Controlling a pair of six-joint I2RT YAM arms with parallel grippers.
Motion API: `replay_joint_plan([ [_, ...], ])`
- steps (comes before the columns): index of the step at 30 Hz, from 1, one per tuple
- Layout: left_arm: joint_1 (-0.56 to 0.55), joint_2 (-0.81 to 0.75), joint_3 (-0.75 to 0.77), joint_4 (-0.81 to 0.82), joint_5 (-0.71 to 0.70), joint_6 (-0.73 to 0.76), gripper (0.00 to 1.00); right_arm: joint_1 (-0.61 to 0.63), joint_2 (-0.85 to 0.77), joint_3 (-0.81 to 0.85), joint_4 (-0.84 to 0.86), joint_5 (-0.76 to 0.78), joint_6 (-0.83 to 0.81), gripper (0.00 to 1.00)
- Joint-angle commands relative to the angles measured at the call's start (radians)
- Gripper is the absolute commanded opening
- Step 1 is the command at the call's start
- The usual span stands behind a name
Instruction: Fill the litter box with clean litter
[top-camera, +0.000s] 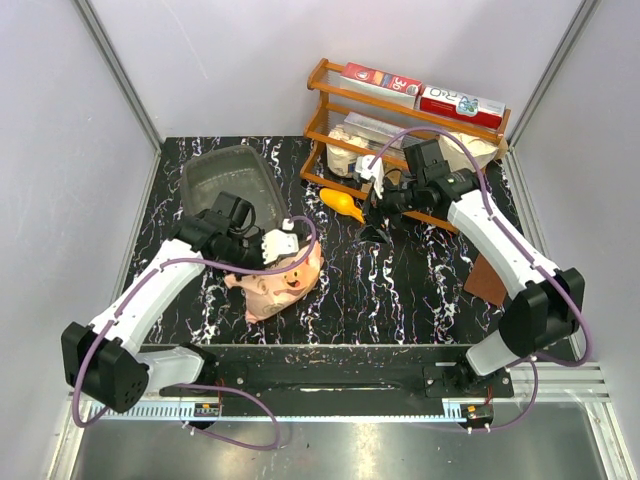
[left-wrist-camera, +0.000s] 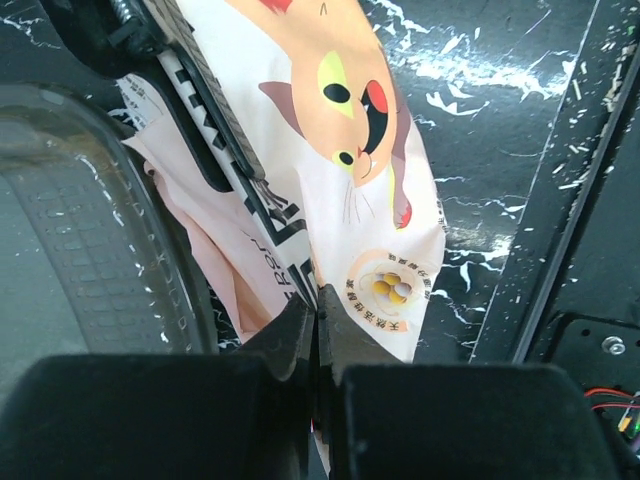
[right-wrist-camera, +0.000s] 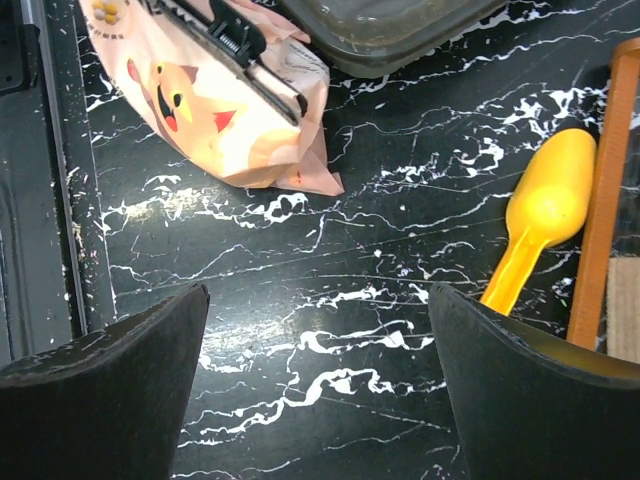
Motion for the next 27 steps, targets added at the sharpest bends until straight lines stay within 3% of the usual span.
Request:
replay_joint_plan([
  [1,0.061,-0.025,0.108,0.116,0.041,0.103,0.0,0.017,0.018,-0.014,0.093,-0.065,-0.011,0.96],
  [6,0.112,-0.023,0.111,0.133,0.11,0.137,0.0,0.037,0.064,0.035,0.101,-0.054,-0.078,0.96],
  [10,0.113,-0.041,0.041,0.227,0.15,0.008,0.01,0.049,0.146,0.113,0.094,-0.088,-0.072,0.95],
  [11,0.113,-0.047,0.034,0.231,0.142,-0.024,0.27,0.061,0.157,0.142,0.084,-0.091,-0.081,0.94],
  [14,0.151,-0.099,0.007,0.273,0.12,-0.156,0.59,0.106,0.199,0.185,0.055,-0.097,-0.138,0.94],
  [18,0.233,-0.161,-0.007,0.316,0.044,-0.477,0.84,0.152,0.275,0.227,0.057,-0.114,-0.155,0.94],
  [21,0.314,-0.187,-0.018,0.291,0.047,-0.662,0.91,0.184,0.331,0.28,0.066,-0.135,-0.131,0.92],
  [27,0.429,-0.238,-0.088,0.336,0.129,-0.874,0.91,0.219,0.41,0.357,0.077,-0.171,-0.1,0.88],
])
